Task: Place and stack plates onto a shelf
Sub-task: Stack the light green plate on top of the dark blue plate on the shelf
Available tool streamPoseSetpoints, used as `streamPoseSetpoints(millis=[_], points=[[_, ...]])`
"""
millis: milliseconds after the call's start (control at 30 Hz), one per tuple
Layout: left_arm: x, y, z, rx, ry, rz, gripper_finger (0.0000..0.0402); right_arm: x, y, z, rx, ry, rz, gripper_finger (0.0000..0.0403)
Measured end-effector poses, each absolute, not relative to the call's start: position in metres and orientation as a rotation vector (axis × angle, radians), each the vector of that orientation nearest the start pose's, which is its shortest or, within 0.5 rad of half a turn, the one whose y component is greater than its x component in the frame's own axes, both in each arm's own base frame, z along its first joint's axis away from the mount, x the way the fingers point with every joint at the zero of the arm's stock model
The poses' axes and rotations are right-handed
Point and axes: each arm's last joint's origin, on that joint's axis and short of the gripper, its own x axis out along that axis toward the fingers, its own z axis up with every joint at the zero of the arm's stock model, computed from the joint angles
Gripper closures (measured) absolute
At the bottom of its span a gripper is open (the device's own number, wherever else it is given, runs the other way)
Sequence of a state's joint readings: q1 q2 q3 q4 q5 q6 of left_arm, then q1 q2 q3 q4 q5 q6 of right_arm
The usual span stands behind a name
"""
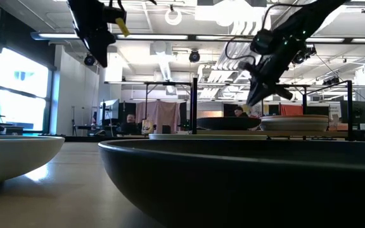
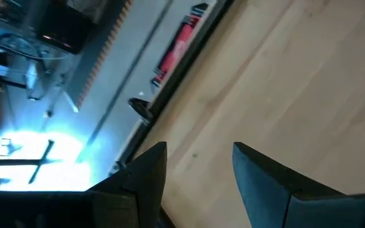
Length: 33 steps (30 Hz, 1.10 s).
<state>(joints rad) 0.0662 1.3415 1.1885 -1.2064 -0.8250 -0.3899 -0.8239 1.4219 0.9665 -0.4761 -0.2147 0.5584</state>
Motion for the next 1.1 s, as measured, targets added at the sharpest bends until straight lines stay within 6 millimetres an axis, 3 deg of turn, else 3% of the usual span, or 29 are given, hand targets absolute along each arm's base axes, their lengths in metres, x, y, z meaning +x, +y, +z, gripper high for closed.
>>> streamPoseSetpoints(millis=[367, 533, 767, 1100], points=[[0.229, 0.032, 0.294, 0.001, 1.127, 0.899, 0.0232, 0.208, -0.143, 0.266, 1.123, 0.692, -0.495, 0.0371], [0.229, 0.031, 0.293, -0.024, 1.139, 0.877, 0.0232, 0.227, -0.104, 0.264, 1.067, 0.791, -0.424, 0.037], [0.229, 0.03, 0.293, -0.056, 1.155, 0.842, 0.0232, 0.245, -0.054, 0.263, 1.057, 0.841, -0.452, 0.037], [0.23, 0.03, 0.293, -0.045, 1.153, 0.832, 0.0232, 0.266, -0.001, 0.244, 1.103, 0.909, -0.516, 0.037]])
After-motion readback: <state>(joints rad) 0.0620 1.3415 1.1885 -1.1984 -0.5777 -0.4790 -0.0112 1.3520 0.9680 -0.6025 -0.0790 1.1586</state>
